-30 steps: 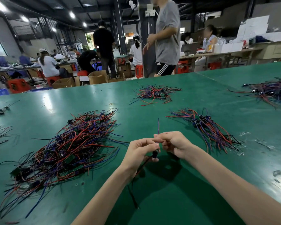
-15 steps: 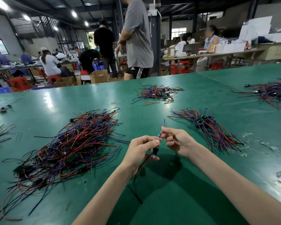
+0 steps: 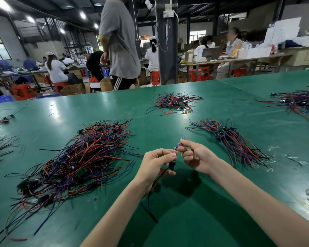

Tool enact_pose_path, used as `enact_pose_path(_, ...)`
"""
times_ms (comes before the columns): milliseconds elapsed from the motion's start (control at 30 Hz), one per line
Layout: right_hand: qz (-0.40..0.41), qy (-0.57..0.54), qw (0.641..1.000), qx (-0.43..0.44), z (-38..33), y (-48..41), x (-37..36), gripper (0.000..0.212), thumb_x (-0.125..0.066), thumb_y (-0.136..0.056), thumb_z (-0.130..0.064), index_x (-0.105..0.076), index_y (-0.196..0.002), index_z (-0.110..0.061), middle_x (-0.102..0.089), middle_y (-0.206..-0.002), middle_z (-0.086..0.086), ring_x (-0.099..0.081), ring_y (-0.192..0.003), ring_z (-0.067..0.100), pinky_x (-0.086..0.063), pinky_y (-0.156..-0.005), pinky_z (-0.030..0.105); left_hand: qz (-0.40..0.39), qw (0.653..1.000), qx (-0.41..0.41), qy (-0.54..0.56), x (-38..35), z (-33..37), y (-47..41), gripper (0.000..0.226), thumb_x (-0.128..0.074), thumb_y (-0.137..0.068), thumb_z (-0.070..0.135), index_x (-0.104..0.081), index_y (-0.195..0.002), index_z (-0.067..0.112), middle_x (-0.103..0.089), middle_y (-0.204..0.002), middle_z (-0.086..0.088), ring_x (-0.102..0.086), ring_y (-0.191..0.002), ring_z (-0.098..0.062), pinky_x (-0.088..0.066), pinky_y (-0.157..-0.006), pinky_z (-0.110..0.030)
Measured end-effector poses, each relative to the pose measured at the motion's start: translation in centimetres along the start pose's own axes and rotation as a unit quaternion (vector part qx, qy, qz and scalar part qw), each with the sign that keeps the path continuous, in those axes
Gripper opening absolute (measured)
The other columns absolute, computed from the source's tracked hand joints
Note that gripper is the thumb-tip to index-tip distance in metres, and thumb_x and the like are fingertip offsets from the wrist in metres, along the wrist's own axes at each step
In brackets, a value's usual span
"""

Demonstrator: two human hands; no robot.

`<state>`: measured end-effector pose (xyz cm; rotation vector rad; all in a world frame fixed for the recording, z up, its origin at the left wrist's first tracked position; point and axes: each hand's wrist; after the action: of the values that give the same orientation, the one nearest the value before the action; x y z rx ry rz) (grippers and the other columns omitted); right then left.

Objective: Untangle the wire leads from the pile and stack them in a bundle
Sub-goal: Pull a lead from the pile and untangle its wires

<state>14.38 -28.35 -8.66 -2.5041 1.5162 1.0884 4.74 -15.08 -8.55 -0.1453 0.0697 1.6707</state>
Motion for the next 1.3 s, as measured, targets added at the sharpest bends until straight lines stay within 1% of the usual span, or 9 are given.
enact_pose_path(267, 0.028, 0.06, 0.998, 0.018, -0.21, 0.04, 0.23, 0.022, -0.05, -0.096, -0.019, -0.052, -0.078, -0.007, -0.064, -0.056, 0.004, -0.034, -0.029, 0.002, -0.029, -0.029, 0.012, 0.007, 1.0, 0.016, -0.002, -0.02, 0.01, 0.06, 0.027, -0.065, -0.083, 0.0, -0.071, -0.06, 0.013, -0.073, -0.086, 0.001, -0.05, -0.061, -0.01, -0.053, -0.05, -0.027)
enact_pose_path(433, 0.026, 0.046, 0.998, 0.034, -0.12, -0.03, 0.23, 0.019, -0.05, -0.097, -0.022, -0.048, -0.082, -0.011, -0.065, -0.057, 0.006, -0.036, -0.03, 0.002, -0.03, -0.029, 0.013, 0.008, 1.0, 0.011, -0.001, 0.0, 0.23, 0.1, 0.025, -0.065, -0.083, -0.001, -0.069, -0.061, 0.01, -0.073, -0.086, 0.001, -0.048, -0.054, -0.007, -0.052, -0.05, -0.026)
enact_pose_path(633, 0.046, 0.078, 0.994, 0.063, -0.08, -0.01, 0.49, 0.017, -0.051, -0.096, -0.017, -0.043, -0.081, -0.017, -0.067, -0.058, 0.01, -0.036, -0.03, 0.004, -0.031, -0.03, 0.014, 0.004, 1.0, 0.016, -0.005, 0.1, 0.14, 0.1, 0.024, -0.064, -0.083, -0.002, -0.068, -0.061, 0.008, -0.073, -0.087, 0.002, -0.045, -0.051, -0.006, -0.051, -0.05, -0.025)
enact_pose_path(733, 0.083, 0.1, 0.986, 0.102, 0.07, -0.12, 0.48, 0.013, -0.057, -0.093, -0.014, -0.052, -0.081, -0.013, -0.067, -0.056, 0.006, -0.045, -0.033, 0.005, -0.039, -0.035, 0.016, -0.001, 1.0, 0.018, -0.013, 0.21, 0.07, 0.11, 0.028, -0.064, -0.082, -0.002, -0.068, -0.058, 0.011, -0.073, -0.088, 0.001, -0.045, -0.05, -0.006, -0.05, -0.05, -0.025)
enact_pose_path(833, 0.089, 0.079, 0.984, 0.134, -0.15, -0.18, 0.58, 0.009, -0.061, -0.089, -0.004, -0.058, -0.081, -0.005, -0.069, -0.059, 0.006, -0.054, -0.039, 0.006, -0.048, -0.041, 0.017, -0.015, 0.999, 0.019, -0.021, 0.18, 0.03, 0.26, 0.03, -0.064, -0.082, -0.001, -0.068, -0.056, 0.014, -0.073, -0.089, 0.002, -0.046, -0.05, -0.005, -0.05, -0.051, -0.024)
enact_pose_path(933, 0.081, 0.087, 0.981, 0.151, -0.37, -0.17, 0.79, 0.007, -0.06, -0.087, 0.005, -0.06, -0.081, 0.001, -0.069, -0.06, 0.008, -0.058, -0.043, 0.008, -0.05, -0.044, 0.018, -0.031, 0.999, 0.017, -0.026, -0.02, 0.08, 0.3, 0.03, -0.063, -0.083, 0.001, -0.068, -0.056, 0.014, -0.073, -0.089, 0.003, -0.047, -0.052, -0.006, -0.05, -0.051, -0.024)
enact_pose_path(1033, 0.079, 0.144, 0.971, 0.172, -0.31, -0.2, 0.81, 0.011, -0.054, -0.089, 0.007, -0.061, -0.082, 0.002, -0.068, -0.058, 0.006, -0.059, -0.044, 0.008, -0.051, -0.046, 0.018, -0.038, 0.999, 0.019, -0.03, -0.07, 0.07, 0.36, 0.029, -0.063, -0.083, 0.0, -0.068, -0.057, 0.013, -0.072, -0.089, 0.003, -0.045, -0.054, -0.008, -0.049, -0.051, -0.024)
enact_pose_path(1133, 0.07, 0.15, 0.971, 0.171, -0.37, -0.2, 0.83, 0.013, -0.051, -0.091, 0.008, -0.061, -0.084, 0.003, -0.068, -0.059, 0.006, -0.06, -0.044, 0.009, -0.052, -0.046, 0.019, -0.035, 0.999, 0.02, -0.033, 0.1, 0.09, 0.43, 0.029, -0.063, -0.082, 0.0, -0.068, -0.057, 0.012, -0.072, -0.088, 0.002, -0.046, -0.054, -0.008, -0.049, -0.051, -0.024)
enact_pose_path(1300, 0.049, 0.074, 0.987, 0.134, -0.85, -0.18, 0.93, 0.008, -0.056, -0.089, 0.005, -0.061, -0.083, 0.006, -0.069, -0.061, 0.011, -0.061, -0.045, 0.01, -0.053, -0.047, 0.019, -0.045, 0.998, 0.027, -0.036, 0.39, 0.06, 0.3, 0.027, -0.064, -0.082, 0.001, -0.068, -0.058, 0.012, -0.072, -0.09, 0.001, -0.048, -0.055, -0.009, -0.049, -0.052, -0.025)
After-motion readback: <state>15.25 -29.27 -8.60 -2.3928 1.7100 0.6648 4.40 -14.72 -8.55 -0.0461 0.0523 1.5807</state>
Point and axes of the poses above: each hand's wrist, its own y-axis away from the middle knuckle, its own x-axis out of the back of the hand, z = x × y
